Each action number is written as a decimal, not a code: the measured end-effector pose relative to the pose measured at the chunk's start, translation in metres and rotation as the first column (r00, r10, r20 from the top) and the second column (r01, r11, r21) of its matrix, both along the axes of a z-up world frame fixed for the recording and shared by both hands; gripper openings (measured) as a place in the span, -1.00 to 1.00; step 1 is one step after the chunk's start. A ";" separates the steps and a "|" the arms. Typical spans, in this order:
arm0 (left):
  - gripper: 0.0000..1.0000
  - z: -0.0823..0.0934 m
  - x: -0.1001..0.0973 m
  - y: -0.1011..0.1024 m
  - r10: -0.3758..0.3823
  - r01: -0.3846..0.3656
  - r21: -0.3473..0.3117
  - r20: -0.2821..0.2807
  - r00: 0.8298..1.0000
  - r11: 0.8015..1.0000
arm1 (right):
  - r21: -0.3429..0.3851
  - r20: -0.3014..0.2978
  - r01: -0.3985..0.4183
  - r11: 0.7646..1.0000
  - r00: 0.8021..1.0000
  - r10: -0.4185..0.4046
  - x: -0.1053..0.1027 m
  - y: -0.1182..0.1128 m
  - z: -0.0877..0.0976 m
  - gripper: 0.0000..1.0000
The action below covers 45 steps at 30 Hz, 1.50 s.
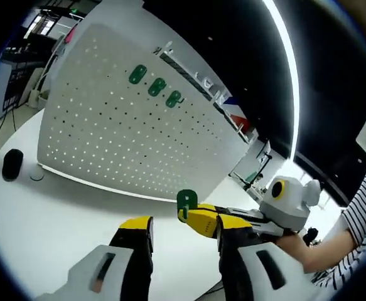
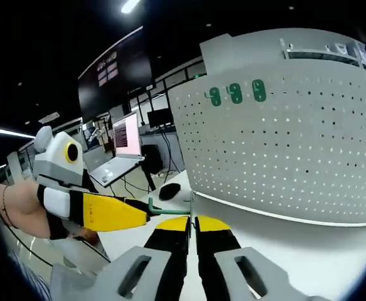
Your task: Insert the hook assembly into the mounting plate slot until the hook locks in place.
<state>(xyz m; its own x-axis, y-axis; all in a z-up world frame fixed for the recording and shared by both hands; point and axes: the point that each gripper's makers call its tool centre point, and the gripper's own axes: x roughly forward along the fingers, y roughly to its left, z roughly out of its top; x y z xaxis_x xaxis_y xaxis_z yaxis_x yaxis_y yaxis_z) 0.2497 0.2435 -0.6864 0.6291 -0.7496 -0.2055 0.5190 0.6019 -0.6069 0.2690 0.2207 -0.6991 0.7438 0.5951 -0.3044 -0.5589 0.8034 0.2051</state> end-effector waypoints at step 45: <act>-0.97 0.027 -0.001 -0.005 -0.001 0.004 -0.086 0.031 1.000 0.996 | -0.032 0.152 0.008 0.999 0.988 -0.003 -0.015 0.013 0.029 -0.99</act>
